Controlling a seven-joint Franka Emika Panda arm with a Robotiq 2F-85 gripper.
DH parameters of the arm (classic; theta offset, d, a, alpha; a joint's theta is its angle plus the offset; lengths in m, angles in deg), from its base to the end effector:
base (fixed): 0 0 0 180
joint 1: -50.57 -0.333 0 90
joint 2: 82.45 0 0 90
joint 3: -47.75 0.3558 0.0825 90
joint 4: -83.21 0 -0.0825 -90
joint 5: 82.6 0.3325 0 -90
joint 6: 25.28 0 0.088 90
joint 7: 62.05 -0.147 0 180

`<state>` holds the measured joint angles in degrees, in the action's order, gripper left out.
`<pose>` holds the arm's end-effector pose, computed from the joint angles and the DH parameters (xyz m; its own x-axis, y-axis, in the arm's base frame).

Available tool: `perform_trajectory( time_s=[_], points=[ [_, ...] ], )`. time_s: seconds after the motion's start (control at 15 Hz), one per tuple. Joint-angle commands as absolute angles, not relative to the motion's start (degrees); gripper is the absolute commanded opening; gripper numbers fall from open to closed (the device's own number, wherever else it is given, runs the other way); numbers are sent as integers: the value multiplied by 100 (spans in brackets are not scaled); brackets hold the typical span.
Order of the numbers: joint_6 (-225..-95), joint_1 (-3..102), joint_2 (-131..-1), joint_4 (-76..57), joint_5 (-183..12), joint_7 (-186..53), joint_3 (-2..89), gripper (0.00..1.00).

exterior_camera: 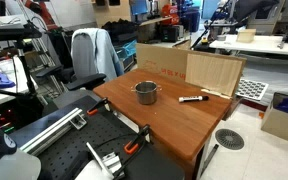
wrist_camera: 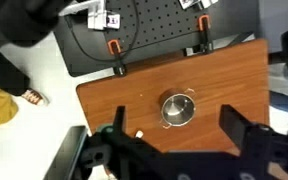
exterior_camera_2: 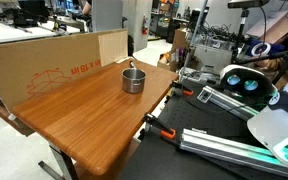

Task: Pick up the marker and put it in the bowl

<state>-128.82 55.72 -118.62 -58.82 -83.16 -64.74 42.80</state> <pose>0.2761 -0.0546 0.5062 0.9787 -0.2006 -0.0440 -0.2024 -0.9785 -0.0395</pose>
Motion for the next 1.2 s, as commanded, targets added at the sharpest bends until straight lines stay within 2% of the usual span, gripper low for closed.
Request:
perform_trajectory(
  time_s=[0.0,1.13],
  points=[
    [-12869,5604,-11857,-5867,-8301,-6457,4305,100],
    [-12866,5640,-11683,-5772,-8295,-6429,4230,100]
  ],
)
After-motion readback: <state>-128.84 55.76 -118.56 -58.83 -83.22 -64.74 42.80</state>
